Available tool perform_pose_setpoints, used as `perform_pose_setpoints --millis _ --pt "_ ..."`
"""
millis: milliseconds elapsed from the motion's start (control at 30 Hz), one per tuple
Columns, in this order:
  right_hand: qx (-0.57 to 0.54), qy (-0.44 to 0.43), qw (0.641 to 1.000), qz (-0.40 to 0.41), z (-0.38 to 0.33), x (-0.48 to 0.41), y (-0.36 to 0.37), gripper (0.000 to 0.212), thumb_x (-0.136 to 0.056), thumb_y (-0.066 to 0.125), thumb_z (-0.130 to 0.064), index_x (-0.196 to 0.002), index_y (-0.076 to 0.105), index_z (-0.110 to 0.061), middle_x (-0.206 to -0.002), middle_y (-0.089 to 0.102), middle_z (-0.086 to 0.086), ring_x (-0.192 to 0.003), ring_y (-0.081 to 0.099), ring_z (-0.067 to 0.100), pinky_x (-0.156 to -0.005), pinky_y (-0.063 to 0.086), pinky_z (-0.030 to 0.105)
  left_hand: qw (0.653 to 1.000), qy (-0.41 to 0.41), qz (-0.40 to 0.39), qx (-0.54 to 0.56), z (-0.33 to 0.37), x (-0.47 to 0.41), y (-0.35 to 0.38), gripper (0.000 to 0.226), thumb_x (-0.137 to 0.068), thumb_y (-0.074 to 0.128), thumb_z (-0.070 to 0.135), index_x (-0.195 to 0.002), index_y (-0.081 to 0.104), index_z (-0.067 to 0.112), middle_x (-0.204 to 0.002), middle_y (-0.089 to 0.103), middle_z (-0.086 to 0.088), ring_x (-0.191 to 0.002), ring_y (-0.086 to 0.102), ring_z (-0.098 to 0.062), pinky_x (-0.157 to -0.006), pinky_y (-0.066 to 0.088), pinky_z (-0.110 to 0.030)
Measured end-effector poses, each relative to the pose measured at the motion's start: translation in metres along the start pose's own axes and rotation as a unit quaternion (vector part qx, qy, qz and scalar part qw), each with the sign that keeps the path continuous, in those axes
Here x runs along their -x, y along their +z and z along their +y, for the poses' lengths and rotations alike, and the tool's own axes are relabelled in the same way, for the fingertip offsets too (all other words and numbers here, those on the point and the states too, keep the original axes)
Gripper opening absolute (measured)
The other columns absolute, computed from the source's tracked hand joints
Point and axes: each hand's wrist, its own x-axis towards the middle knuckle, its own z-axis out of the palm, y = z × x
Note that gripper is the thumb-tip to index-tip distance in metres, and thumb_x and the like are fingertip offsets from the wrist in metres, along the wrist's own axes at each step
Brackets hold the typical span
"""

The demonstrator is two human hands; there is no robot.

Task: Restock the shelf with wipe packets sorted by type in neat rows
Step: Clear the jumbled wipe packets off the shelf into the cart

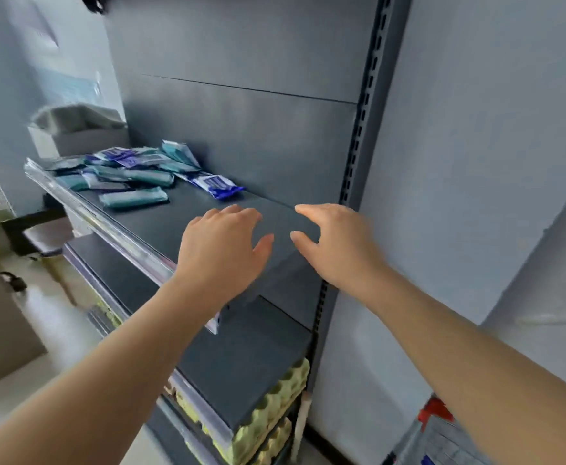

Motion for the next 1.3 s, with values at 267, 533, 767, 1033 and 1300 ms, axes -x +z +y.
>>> perform_pose_setpoints --millis 267,533,767,1033,1300 --pt "-0.033 0.054 0.998 -0.001 -0.113 -0.11 0.069 0.037 -0.092 0.054 -0.027 -0.126 0.061 -0.016 -0.118 0.067 0.007 -0.112 0.055 0.027 -0.095 0.042 0.034 0.997 -0.044 -0.052 -0.03 -0.179 -0.058 -0.018 0.036 -0.09 0.052 0.044 -0.12 0.06 0.027 -0.121 0.062 0.001 -0.11 0.057 -0.028 -0.082 0.046 -0.035" --pt "0.011 0.118 0.991 -0.06 -0.129 -0.202 0.147 0.033 -0.092 0.05 -0.031 -0.119 0.063 -0.015 -0.111 0.069 0.007 -0.101 0.059 0.031 -0.089 0.047 0.039 0.989 -0.067 -0.133 -0.022 -0.289 -0.13 0.023 0.051 -0.088 0.052 0.052 -0.133 0.052 0.027 -0.134 0.056 0.0 -0.12 0.053 -0.026 -0.093 0.048 -0.038" --pt "0.068 0.176 0.974 -0.125 -0.088 -0.271 0.211 0.044 -0.093 0.046 -0.038 -0.133 0.051 -0.021 -0.13 0.058 0.006 -0.116 0.054 0.027 -0.097 0.041 0.036 0.966 -0.067 -0.247 -0.029 -0.333 -0.186 0.079 0.081 -0.077 0.056 0.07 -0.143 0.039 0.028 -0.142 0.05 0.003 -0.127 0.048 -0.023 -0.097 0.045 -0.036" --pt "0.047 0.274 0.949 -0.146 -0.069 -0.312 0.244 0.045 -0.074 0.061 -0.048 -0.11 0.051 -0.023 -0.115 0.063 0.002 -0.104 0.055 0.031 -0.083 0.049 0.036 0.977 -0.11 -0.108 0.145 -0.359 -0.235 0.095 0.062 -0.074 0.073 0.04 -0.13 0.053 0.02 -0.115 0.064 -0.003 -0.104 0.06 -0.026 -0.085 0.049 -0.033" --pt "-0.023 0.332 0.938 -0.099 -0.101 -0.346 0.274 0.067 -0.07 0.064 -0.065 -0.115 0.056 -0.017 -0.12 0.06 0.004 -0.106 0.056 0.025 -0.091 0.049 0.038 0.978 -0.079 -0.193 -0.02 -0.42 -0.286 0.12 0.075 -0.079 0.058 0.067 -0.134 0.043 0.018 -0.135 0.047 -0.011 -0.125 0.039 -0.035 -0.098 0.038 -0.045"
